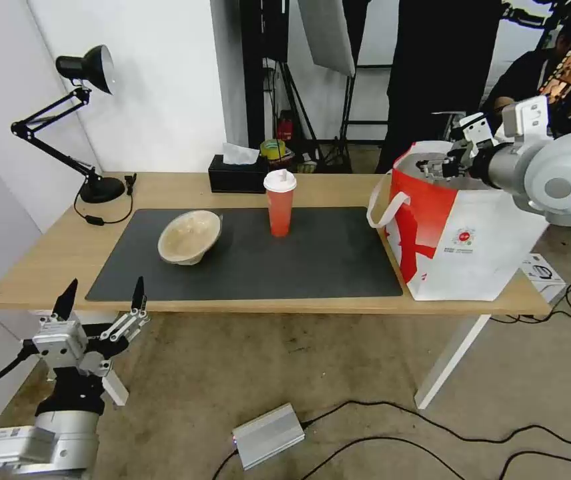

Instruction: Pick up the trash from the table and place it into the takeout bag.

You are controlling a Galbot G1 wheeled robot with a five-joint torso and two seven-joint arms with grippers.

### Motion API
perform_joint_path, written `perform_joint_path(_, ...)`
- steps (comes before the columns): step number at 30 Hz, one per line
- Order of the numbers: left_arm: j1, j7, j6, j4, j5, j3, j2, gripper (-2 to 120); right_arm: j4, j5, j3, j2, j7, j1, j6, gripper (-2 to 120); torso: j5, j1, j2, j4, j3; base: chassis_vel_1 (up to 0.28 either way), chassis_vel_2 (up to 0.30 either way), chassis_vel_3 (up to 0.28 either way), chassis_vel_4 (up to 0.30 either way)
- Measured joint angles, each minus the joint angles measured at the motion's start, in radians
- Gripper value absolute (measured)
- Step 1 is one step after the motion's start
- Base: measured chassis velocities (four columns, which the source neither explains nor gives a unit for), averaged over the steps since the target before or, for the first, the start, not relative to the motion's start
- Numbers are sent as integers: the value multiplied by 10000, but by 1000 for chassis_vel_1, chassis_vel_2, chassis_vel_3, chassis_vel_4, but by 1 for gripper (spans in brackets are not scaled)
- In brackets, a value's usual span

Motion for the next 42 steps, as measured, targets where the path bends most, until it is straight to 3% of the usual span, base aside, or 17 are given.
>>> perform_joint_path(3,-4,1,0,0,-1,-14,0,100,81,7,62,1,42,135,0,98,0,0,0,0,0,0,0,0,0)
perform_joint_path(13,-5,1,-1,-11,-31,-129,84,100,815,436,818,-35,368,362,3,100,-1,0,0,0,0,0,0,0,0)
perform_joint_path(21,79,0,3,-23,-35,-265,219,100,2028,1035,2468,-95,482,-283,15,100,0,0,0,0,0,0,0,0,0)
perform_joint_path(27,127,0,7,-50,38,-241,217,100,2840,1170,3146,-144,474,-790,203,100,-1,0,0,0,0,0,0,0,0)
perform_joint_path(33,209,-2,12,-106,184,-211,210,100,3994,998,4663,-157,279,-2663,787,100,0,0,0,1,-1,0,0,0,0)
perform_joint_path(35,231,-3,14,-128,251,-193,204,100,4312,493,5511,-173,-52,-3867,1125,100,-2,0,0,1,0,0,0,0,0)
perform_joint_path(40,246,-9,34,-179,342,-120,195,100,4735,-450,6323,-179,-268,-5557,1823,100,4,0,0,-1,0,0,0,0,0)
perform_joint_path(42,245,-15,49,-201,431,-34,179,100,5076,-1123,6703,-106,-282,-6632,2506,100,0,0,0,-1,-1,0,0,0,0)
